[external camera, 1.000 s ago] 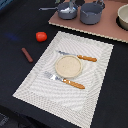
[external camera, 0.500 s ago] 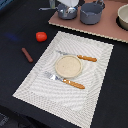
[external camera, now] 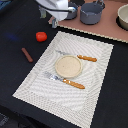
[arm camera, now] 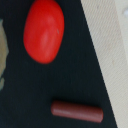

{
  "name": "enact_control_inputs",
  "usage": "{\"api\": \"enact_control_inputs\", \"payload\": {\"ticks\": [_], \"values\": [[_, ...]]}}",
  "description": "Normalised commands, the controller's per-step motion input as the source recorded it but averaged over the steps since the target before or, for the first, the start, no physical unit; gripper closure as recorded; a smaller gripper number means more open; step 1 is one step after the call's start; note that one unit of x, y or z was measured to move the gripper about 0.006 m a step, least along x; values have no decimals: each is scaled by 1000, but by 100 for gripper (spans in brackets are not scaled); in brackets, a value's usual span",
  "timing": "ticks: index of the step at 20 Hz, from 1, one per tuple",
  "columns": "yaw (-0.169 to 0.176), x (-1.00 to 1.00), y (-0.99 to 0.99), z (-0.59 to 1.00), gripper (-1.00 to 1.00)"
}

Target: Place the fish, sausage, and tomato into the frying pan.

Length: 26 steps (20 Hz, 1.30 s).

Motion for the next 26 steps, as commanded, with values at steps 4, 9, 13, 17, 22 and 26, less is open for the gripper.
{"api": "enact_control_inputs", "payload": {"ticks": [4,9,13,17,22,26], "values": [[-118,-572,-526,-68,-100],[-184,-559,-366,-43,-100],[-214,-519,-314,-60,-100],[-193,-445,-394,-79,-100],[-182,-281,-493,-139,-100],[-201,-149,-443,-149,-100]]}}
